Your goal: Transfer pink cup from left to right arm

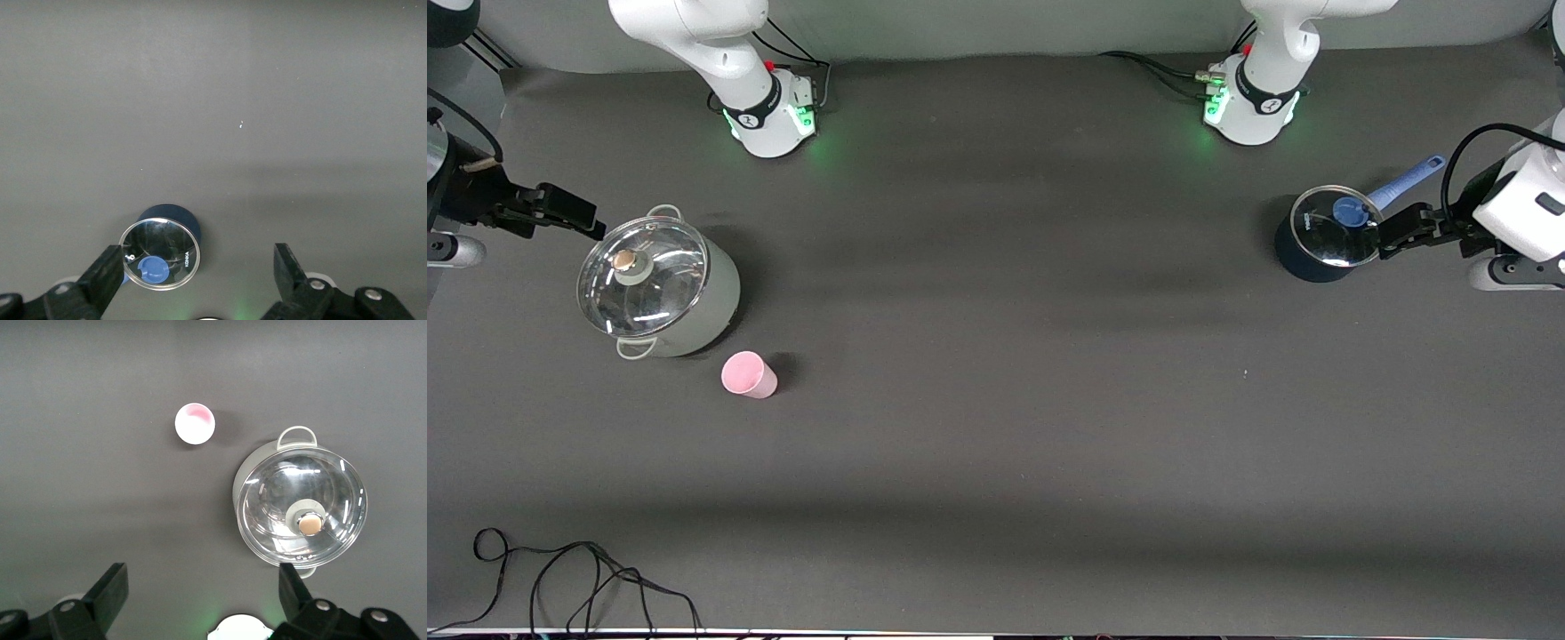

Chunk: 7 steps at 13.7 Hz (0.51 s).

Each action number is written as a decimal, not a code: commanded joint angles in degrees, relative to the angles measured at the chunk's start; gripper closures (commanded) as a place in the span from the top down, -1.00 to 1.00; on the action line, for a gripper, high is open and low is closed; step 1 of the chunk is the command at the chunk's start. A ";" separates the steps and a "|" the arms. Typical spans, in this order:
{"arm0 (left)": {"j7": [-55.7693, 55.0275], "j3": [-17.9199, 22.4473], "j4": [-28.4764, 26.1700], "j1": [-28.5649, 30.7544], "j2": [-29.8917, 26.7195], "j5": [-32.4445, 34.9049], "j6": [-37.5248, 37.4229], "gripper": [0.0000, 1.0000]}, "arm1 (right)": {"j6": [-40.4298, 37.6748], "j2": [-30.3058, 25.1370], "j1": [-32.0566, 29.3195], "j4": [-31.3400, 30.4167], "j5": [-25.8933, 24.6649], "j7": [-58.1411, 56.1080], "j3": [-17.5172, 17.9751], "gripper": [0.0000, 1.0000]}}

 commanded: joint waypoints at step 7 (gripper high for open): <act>-0.33 0.29 1.76 -0.18 -0.10 -0.75 -1.96 1.00 | 1.37 0.35 0.47 -0.74 -1.19 0.98 0.63 0.99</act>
